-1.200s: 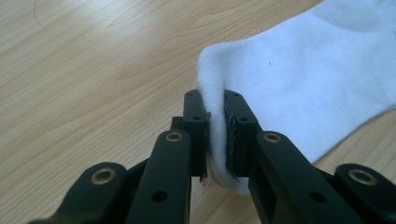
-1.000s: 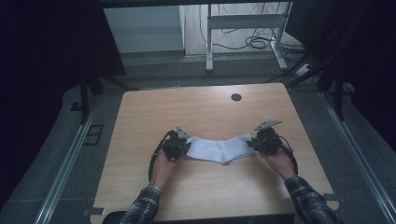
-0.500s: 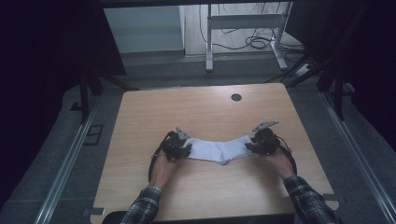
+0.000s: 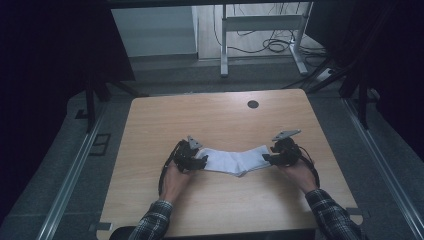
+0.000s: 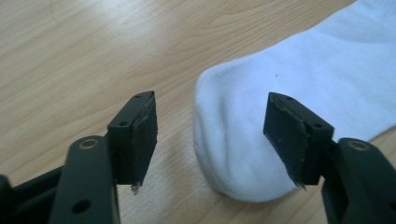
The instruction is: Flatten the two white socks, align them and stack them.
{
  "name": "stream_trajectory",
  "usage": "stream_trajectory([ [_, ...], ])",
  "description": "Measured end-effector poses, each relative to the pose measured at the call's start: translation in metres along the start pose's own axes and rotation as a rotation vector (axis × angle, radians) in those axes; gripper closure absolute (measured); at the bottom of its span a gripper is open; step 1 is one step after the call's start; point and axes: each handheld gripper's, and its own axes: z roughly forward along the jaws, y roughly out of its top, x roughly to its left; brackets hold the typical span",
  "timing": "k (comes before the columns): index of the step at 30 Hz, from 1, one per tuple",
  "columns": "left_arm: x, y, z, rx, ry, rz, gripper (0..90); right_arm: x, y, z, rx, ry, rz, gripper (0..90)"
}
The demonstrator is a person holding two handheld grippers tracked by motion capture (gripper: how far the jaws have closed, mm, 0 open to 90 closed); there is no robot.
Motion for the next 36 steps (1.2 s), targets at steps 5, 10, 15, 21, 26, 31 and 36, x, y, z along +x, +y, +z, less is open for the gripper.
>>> stream_trajectory([
  [5, -0.001, 0.0, -0.001, -0.006, -0.049, -0.046, 31.9, 0.001, -0.002, 0.0, 0.01, 0.0, -0.013, 42.6],
  [10, -0.004, 0.001, -0.004, -0.011, -0.085, -0.054, 27.3, 0.0, -0.003, -0.004, 0.004, 0.001, -0.012, 36.9],
  [15, -0.004, 0.0, -0.013, -0.037, -0.124, -0.079, 25.2, 0.001, -0.005, -0.011, -0.012, 0.004, -0.001, 32.6],
  [21, -0.003, -0.004, -0.027, -0.063, -0.167, -0.102, 24.4, 0.004, -0.008, -0.021, -0.026, 0.018, 0.005, 29.3],
  [26, -0.005, -0.01, -0.037, -0.058, -0.188, -0.091, 21.2, 0.007, -0.01, -0.03, -0.042, 0.026, 0.008, 25.7],
  [31, -0.006, -0.015, -0.045, -0.063, -0.193, -0.079, 20.3, 0.01, -0.011, -0.037, -0.054, 0.038, 0.01, 23.4],
  [36, -0.007, -0.021, -0.053, -0.062, -0.19, -0.064, 18.3, 0.014, -0.016, -0.046, -0.066, 0.046, 0.008, 22.4],
])
